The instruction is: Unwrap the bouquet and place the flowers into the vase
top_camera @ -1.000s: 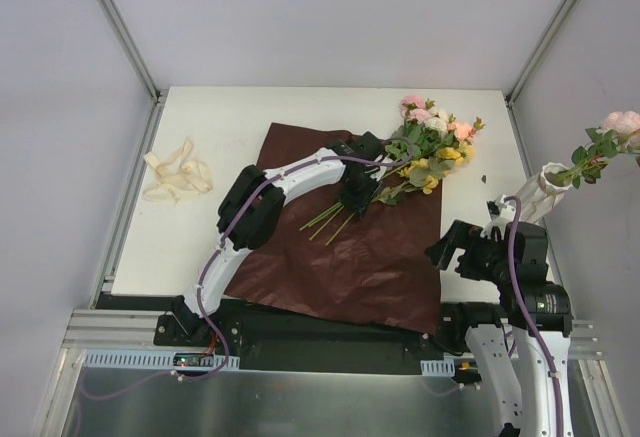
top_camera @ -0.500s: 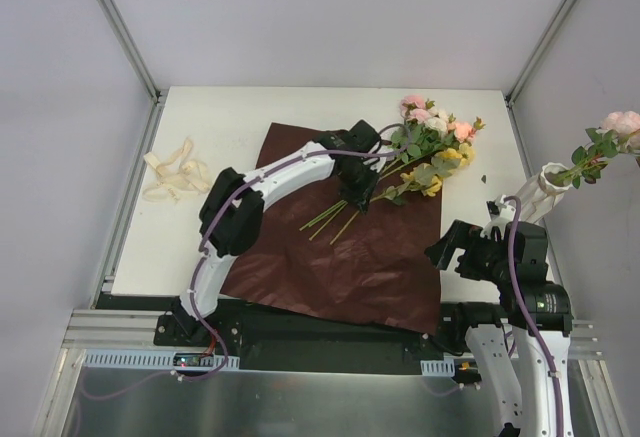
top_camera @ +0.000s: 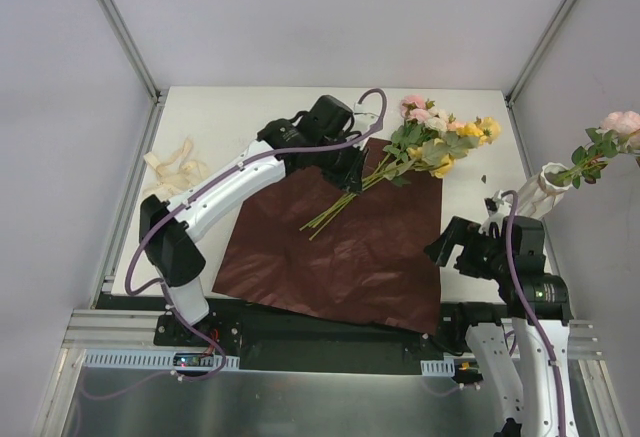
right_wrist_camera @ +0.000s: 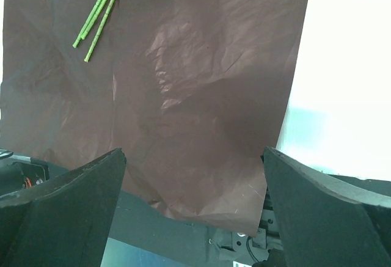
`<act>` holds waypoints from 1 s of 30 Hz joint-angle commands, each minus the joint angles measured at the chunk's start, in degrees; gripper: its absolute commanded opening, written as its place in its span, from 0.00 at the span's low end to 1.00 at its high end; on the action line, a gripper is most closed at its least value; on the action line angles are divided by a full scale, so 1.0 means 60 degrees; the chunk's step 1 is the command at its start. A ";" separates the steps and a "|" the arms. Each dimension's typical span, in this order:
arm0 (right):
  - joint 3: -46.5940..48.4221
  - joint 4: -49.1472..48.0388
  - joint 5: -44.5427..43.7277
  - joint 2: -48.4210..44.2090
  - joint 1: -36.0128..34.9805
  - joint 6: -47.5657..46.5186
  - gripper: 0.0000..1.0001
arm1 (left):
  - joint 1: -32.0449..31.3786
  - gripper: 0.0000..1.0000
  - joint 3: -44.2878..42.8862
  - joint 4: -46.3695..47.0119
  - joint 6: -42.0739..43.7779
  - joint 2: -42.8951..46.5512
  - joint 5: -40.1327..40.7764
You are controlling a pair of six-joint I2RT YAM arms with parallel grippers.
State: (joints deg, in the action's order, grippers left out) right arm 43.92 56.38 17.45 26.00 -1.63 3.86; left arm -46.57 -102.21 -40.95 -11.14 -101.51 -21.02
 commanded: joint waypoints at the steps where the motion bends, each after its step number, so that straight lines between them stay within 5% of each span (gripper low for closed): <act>1: 0.0633 -0.0299 0.0414 0.0543 0.0022 0.0716 0.97 | -0.0091 0.00 0.0714 0.0290 0.0361 0.0819 -0.0101; 15: 0.1175 -0.5527 0.0550 0.3033 -0.1337 0.5988 0.97 | -0.0047 0.00 0.2211 0.1361 0.0069 0.2094 -0.0834; 30: 0.1748 -0.6189 -0.2835 0.5027 -0.3083 0.8189 0.96 | -0.0047 0.00 0.2446 0.1683 -0.0136 0.2373 -0.0994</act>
State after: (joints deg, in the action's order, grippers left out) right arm 52.77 21.65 6.00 55.57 -19.42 47.90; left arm -46.52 -87.81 -33.41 -11.22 -89.34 -25.10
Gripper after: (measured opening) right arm 0.972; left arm 0.064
